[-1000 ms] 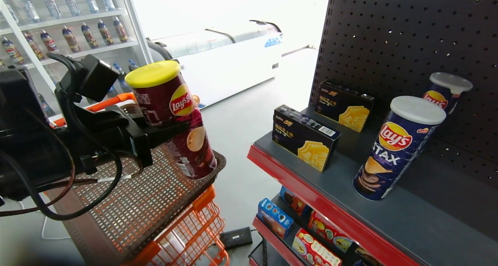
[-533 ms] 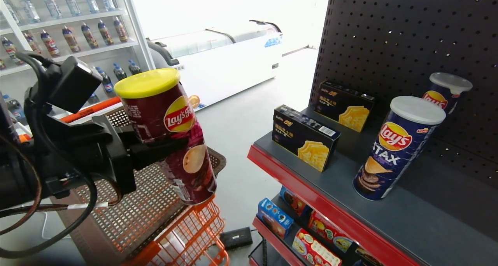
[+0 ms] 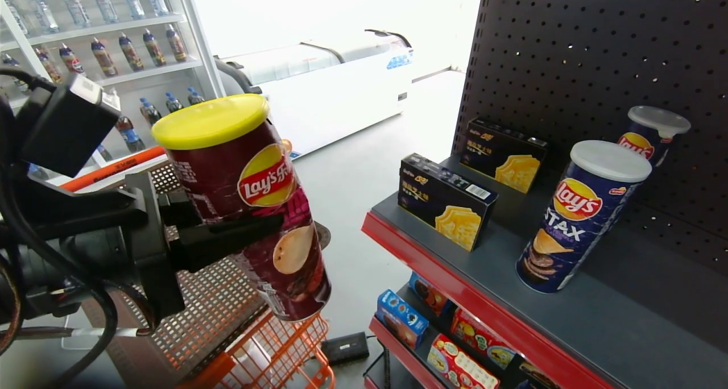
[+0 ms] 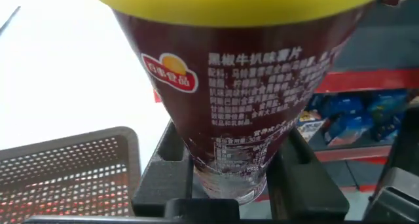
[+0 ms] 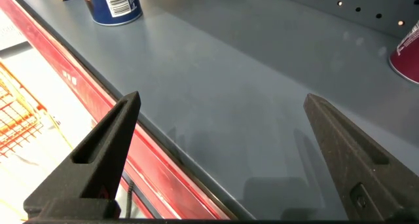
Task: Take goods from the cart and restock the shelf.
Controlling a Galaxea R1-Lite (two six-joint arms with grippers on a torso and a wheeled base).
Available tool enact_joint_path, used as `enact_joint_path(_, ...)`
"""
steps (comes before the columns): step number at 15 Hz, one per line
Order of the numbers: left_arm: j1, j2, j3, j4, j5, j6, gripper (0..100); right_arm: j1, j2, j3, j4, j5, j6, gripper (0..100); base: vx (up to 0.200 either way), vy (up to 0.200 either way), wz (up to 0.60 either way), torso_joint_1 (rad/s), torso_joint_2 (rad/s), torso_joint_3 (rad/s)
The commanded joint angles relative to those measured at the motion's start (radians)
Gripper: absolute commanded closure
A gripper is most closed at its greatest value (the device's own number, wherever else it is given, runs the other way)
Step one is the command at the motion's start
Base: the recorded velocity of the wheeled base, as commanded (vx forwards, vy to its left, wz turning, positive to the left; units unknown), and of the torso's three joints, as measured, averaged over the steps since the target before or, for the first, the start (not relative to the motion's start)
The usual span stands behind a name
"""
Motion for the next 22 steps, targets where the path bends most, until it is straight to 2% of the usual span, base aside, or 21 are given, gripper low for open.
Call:
enact_joint_path(1,-0.056,-0.001,0.019,-0.001,-0.004,0.0,100,0.0,0.0,0.0,0.0,0.0,0.0,0,0.0,0.0,0.0,0.0,0.0,0.0)
enact_joint_path(3,-0.127,-0.001,0.041,0.0,-0.004,0.0,100,0.0,0.0,0.0,0.0,0.0,0.0,0,0.0,0.0,0.0,0.0,0.0,0.0)
enact_joint_path(5,-0.156,0.001,0.05,0.0,-0.004,0.0,100,0.0,0.0,-0.002,0.0,0.0,0.0,0,0.0,0.0,0.0,0.0,0.0,0.0)
enact_joint_path(10,-0.164,0.001,0.051,0.0,-0.005,0.0,100,0.0,0.0,0.0,0.0,0.0,0.0,0,0.0,0.0,-0.48,-0.002,0.0,0.003)
enact_joint_path(12,-0.191,-0.004,0.062,0.0,-0.005,0.0,100,0.0,0.0,-0.002,0.0,0.0,0.0,0,0.0,0.0,-0.6,0.01,0.01,0.002)
enact_joint_path(22,-0.196,-0.019,0.09,-0.003,-0.007,0.0,100,0.0,0.0,0.0,0.0,0.0,0.0,0,0.0,0.0,-0.6,0.002,0.0,0.003)
